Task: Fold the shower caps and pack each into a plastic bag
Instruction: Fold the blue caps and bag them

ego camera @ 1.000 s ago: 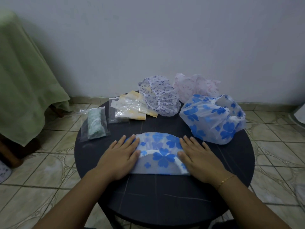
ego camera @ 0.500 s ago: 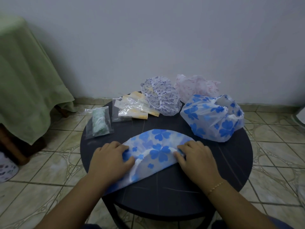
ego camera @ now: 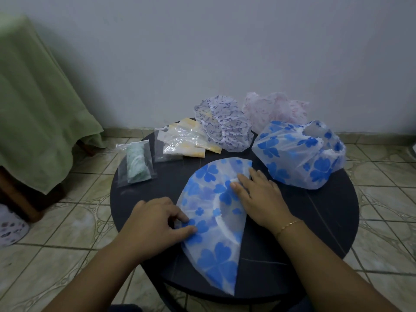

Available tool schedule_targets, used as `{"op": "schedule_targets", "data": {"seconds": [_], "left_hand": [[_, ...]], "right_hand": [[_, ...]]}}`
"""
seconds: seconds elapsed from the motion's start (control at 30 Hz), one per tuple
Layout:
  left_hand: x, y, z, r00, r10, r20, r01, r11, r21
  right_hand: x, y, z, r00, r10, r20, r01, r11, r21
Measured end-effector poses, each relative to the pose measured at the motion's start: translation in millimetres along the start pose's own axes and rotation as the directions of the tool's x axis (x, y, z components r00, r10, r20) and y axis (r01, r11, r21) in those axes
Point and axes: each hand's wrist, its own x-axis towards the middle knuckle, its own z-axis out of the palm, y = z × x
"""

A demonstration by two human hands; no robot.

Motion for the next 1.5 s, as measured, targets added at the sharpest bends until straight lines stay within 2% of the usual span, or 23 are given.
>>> {"op": "schedule_targets", "data": {"seconds": [0.13,0.27,0.4,0.53,0.7,0.8,0.97,1.1,1.2,1.33,1.43,1.5], "left_hand": [[5,4,5,0.998,0.053,-0.016,-0.052,0.998,0.025],[6,11,18,0.956,0.242,-0.169,-0.232,0.97,0.077],[-2,17,22,0.877,0.416,-0.241,-0.445,0.892,-0.078],[-18,21,20,0.869,0.469,-0.159,-0.495,0.842,-0.215],[-34,26,23,0.879,0.475,-0.041,-0.475,0.863,-0.171],[-43,33,24,0.88,0.474,-0.035,-0.474,0.868,-0.147],[-50,44,28,0.852,0.523,-0.027,-0.523,0.85,-0.052],[-53,49,32,0.843,0.535,-0.055,-0.536,0.844,0.0],[-51,54,37,0.854,0.511,-0.099,-0.514,0.858,-0.008],[-47,55,39,0.869,0.48,-0.119,-0.488,0.871,-0.051],[-43,55,39,0.879,0.466,-0.101,-0.474,0.876,-0.089],[-42,55,39,0.889,0.45,-0.084,-0.457,0.882,-0.109]], "right_hand": [[-7,-2,-5,0.99,-0.098,-0.105,0.106,0.991,0.08],[-31,-5,-11,0.942,-0.243,-0.231,0.284,0.945,0.162],[-68,0,-12,0.877,-0.402,-0.262,0.451,0.877,0.165],[-106,7,-4,0.799,-0.532,-0.282,0.583,0.8,0.142],[-130,17,7,0.729,-0.669,-0.148,0.679,0.734,0.03],[-135,24,7,0.728,-0.679,-0.095,0.682,0.732,-0.003],[-142,30,1,0.742,-0.658,-0.132,0.663,0.749,-0.005],[-146,28,-3,0.809,-0.551,-0.206,0.579,0.807,0.114],[-144,25,-2,0.834,-0.495,-0.245,0.535,0.833,0.141],[-141,25,-5,0.892,-0.406,-0.197,0.445,0.865,0.231],[-140,27,-6,0.912,-0.395,-0.106,0.408,0.896,0.175],[-139,28,-6,0.925,-0.364,-0.108,0.378,0.907,0.183]]}}
